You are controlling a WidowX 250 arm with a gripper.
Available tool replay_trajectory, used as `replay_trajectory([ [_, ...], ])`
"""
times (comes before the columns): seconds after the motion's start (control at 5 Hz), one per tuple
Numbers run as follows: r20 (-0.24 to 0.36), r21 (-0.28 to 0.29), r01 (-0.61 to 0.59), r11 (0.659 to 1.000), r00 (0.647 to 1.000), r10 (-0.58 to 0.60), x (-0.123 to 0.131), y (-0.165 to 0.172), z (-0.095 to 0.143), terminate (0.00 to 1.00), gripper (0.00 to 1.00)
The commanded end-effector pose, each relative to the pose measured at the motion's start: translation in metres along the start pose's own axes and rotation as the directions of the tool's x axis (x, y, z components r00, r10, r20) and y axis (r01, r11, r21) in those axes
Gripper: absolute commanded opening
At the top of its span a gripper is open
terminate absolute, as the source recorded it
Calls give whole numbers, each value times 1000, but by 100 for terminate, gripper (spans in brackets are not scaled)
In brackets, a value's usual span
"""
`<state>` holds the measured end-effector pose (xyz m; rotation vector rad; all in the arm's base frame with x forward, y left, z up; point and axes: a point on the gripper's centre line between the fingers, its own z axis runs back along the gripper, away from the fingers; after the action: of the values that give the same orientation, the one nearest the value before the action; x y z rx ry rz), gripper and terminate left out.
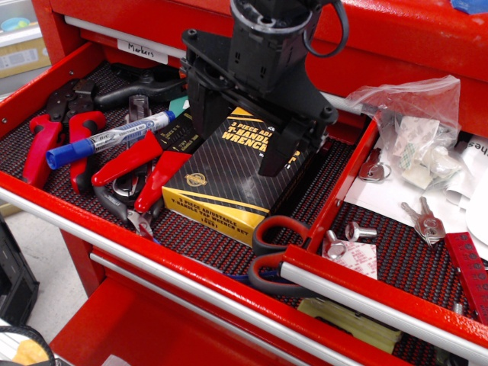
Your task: Pick up blue pen and put into drawer
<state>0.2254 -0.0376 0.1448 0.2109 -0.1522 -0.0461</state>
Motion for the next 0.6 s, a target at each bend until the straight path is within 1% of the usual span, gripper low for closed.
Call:
replay_trajectory([
  [0.0,0,0,0,1000,1000,0,0,0,0,0,100],
  [0.2,-22,8,107,994,994,-107,-1,40,-4,0,100],
  [0.4,-38,21,211,977,977,-210,2,85,-13,0,100],
])
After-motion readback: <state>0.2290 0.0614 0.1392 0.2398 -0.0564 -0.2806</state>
